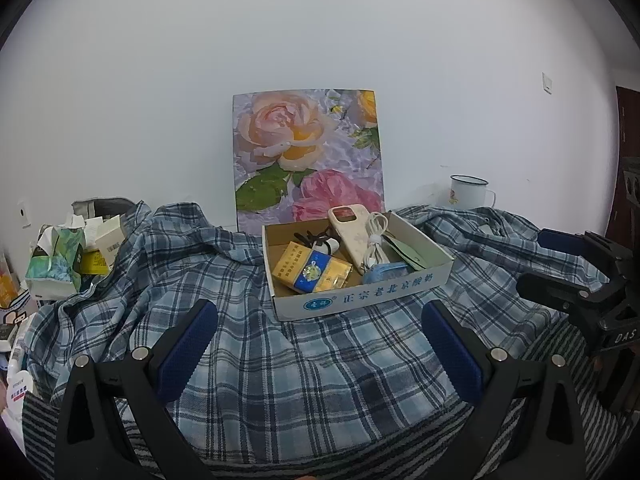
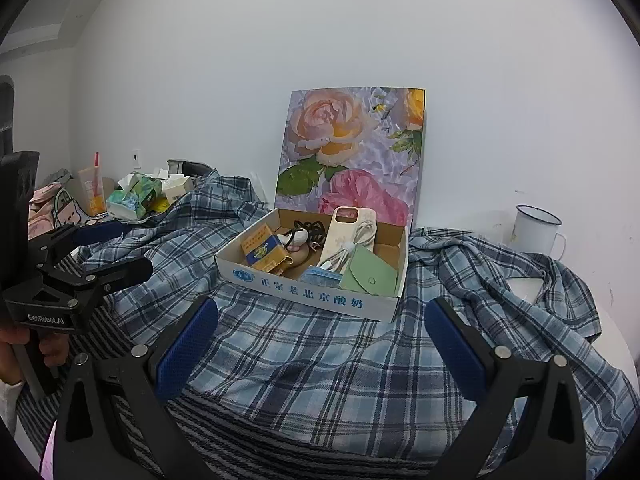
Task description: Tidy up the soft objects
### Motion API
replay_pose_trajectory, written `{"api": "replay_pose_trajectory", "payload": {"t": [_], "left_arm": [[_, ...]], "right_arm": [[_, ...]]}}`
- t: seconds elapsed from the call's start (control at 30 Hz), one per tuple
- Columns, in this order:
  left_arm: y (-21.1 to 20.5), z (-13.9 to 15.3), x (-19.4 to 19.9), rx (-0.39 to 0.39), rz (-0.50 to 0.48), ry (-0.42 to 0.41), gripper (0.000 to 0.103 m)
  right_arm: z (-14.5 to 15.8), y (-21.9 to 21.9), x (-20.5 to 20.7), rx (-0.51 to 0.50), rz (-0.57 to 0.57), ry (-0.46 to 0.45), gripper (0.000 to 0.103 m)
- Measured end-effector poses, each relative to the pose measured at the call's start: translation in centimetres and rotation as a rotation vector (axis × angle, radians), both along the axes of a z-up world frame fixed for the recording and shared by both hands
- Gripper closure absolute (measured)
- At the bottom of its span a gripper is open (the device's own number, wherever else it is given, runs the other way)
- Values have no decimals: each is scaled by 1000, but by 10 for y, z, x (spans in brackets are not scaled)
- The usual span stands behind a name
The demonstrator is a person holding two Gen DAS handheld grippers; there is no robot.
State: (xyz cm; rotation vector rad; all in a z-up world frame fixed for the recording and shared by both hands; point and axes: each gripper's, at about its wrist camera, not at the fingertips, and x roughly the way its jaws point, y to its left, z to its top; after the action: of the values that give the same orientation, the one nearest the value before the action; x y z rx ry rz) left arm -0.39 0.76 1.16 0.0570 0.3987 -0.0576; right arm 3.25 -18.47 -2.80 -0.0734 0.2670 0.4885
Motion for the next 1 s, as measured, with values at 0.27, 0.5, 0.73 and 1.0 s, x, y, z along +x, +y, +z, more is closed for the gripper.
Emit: {"api": "replay_pose_trajectory", "payload": {"t": [0.27, 0.5, 0.73, 1.0], "left_arm": [[-4, -1, 1, 19, -4, 6, 0], [-5, -1, 2, 22, -8, 9, 0], [-6, -1, 2, 25, -10, 5, 0], [-5, -1, 2, 30, -11, 4, 0]], "right_arm": [[-1, -1, 3, 11, 2, 16, 0], [-1, -1, 3, 10, 0, 18, 0], [-2, 0, 4, 10, -2, 26, 0], [-4, 0, 5, 14, -3, 27, 0]]}}
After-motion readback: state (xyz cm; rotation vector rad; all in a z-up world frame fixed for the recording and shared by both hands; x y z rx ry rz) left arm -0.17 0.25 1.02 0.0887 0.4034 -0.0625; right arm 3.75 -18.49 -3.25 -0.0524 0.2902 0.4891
